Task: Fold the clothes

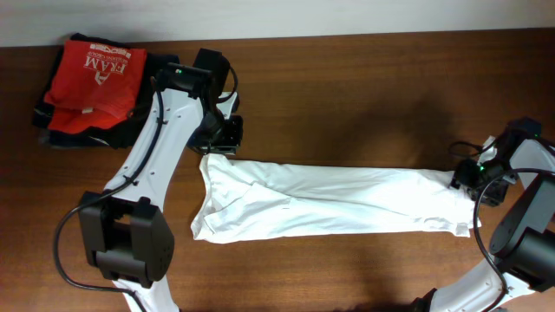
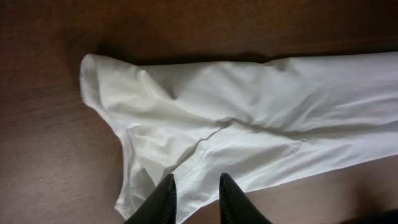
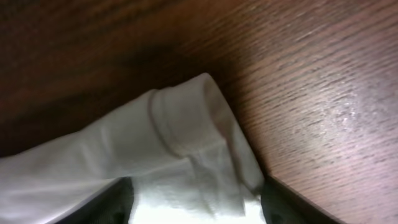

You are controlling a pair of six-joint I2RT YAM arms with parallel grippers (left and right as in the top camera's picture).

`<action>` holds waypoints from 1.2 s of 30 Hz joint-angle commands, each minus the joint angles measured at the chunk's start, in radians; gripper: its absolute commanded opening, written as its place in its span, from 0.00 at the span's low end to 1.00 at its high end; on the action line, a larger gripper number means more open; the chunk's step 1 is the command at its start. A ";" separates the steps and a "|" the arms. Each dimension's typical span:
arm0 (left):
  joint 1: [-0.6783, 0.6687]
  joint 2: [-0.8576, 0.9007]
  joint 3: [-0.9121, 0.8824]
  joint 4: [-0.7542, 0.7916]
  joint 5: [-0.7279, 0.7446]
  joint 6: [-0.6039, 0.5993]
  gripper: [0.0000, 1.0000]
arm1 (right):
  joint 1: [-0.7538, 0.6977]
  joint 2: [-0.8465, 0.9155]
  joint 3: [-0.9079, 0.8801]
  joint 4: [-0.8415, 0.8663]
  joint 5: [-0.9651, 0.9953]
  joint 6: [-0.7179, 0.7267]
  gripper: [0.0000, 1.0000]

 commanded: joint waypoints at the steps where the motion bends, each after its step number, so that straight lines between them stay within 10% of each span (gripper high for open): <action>1: 0.006 0.010 -0.011 -0.007 -0.044 -0.009 0.24 | -0.022 -0.007 -0.038 0.039 0.043 -0.033 0.59; 10: 0.008 0.010 -0.011 -0.006 -0.048 -0.009 0.24 | -0.100 -0.003 -0.121 0.146 -0.068 -0.022 0.44; 23: 0.020 0.010 -0.011 0.012 -0.047 -0.009 0.24 | -0.110 -0.002 -0.035 -0.008 -0.037 -0.058 0.57; 25: 0.020 0.010 -0.012 0.008 -0.047 -0.009 0.24 | -0.111 -0.002 -0.035 -0.007 -0.023 -0.047 0.51; 27: 0.020 0.010 -0.011 0.006 -0.048 -0.009 0.24 | -0.110 -0.002 -0.035 -0.008 -0.021 -0.042 0.20; 30: 0.020 0.010 -0.011 0.025 -0.085 -0.009 0.24 | -0.111 -0.002 -0.035 -0.008 -0.022 -0.016 0.12; 32: 0.020 0.010 -0.011 0.024 -0.085 -0.009 0.24 | -0.111 -0.002 -0.035 -0.008 -0.047 -0.017 0.35; 36: 0.020 0.010 -0.011 0.022 -0.084 -0.009 0.24 | -0.110 -0.002 -0.035 -0.012 -0.048 -0.017 0.44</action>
